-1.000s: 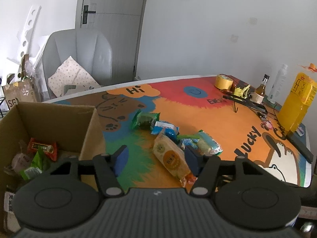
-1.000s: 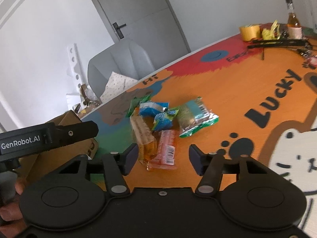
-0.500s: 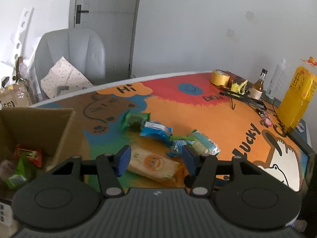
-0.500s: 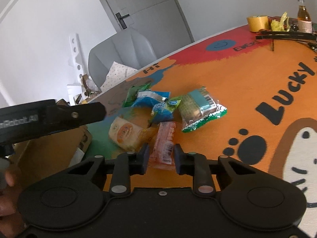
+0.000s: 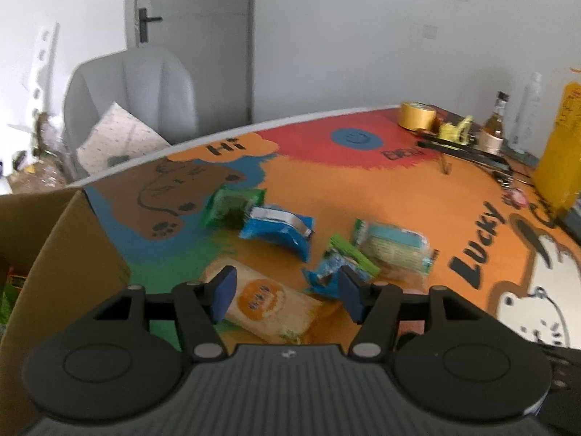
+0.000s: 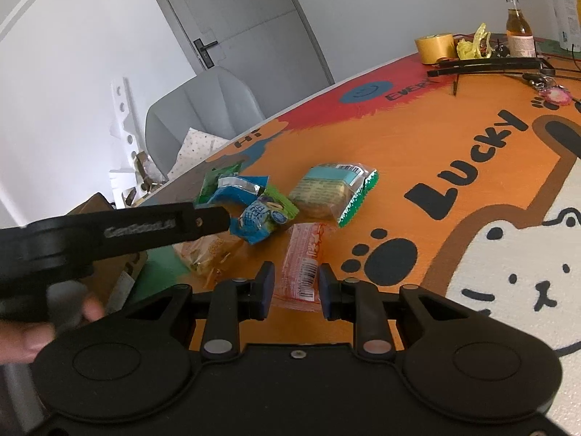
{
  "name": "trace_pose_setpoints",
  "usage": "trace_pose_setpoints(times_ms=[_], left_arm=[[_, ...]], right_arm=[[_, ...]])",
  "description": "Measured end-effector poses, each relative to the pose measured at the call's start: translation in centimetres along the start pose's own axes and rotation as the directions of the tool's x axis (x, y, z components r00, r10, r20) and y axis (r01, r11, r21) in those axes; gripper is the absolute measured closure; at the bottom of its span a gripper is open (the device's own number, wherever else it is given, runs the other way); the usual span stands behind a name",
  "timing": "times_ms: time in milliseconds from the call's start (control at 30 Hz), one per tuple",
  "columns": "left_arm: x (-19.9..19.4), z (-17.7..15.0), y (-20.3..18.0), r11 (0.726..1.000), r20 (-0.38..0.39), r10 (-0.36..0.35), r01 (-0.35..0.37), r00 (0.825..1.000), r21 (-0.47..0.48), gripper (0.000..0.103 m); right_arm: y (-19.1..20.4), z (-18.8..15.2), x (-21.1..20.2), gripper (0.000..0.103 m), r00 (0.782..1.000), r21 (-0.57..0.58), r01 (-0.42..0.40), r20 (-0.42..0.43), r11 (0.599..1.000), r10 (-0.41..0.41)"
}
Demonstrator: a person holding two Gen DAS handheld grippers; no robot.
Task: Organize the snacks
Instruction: 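Grasp the white cake pack with left tool while right grasps the red candy packet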
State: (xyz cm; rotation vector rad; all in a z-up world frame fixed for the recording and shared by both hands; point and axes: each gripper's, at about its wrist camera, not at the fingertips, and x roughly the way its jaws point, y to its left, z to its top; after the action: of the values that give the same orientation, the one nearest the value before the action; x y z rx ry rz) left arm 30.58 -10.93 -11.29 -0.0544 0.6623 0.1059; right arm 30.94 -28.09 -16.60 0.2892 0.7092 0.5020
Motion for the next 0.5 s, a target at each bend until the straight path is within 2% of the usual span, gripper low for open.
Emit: trace_pose_setpoints(times_ms=[233, 300, 500], left_arm=[[1.7, -0.3, -0.1, 0.996, -0.024, 0.085, -0.084, 0.996, 0.022, 0.037], [1.7, -0.5, 0.0, 0.996, -0.030, 0.087, -0.087, 0.996, 0.022, 0.033], [1.8, -1.5, 0.5, 0.998, -0.096, 0.062, -0.062, 0.993, 0.000, 0.032]], right_arm=[[-0.4, 0.1, 0.1, 0.078, 1.000, 0.008, -0.018, 0.003, 1.000, 0.018], [-0.4, 0.1, 0.1, 0.078, 1.000, 0.010, -0.020, 0.004, 1.000, 0.020], [-0.1, -0.1, 0.0, 0.078, 1.000, 0.002, -0.006, 0.008, 1.000, 0.006]])
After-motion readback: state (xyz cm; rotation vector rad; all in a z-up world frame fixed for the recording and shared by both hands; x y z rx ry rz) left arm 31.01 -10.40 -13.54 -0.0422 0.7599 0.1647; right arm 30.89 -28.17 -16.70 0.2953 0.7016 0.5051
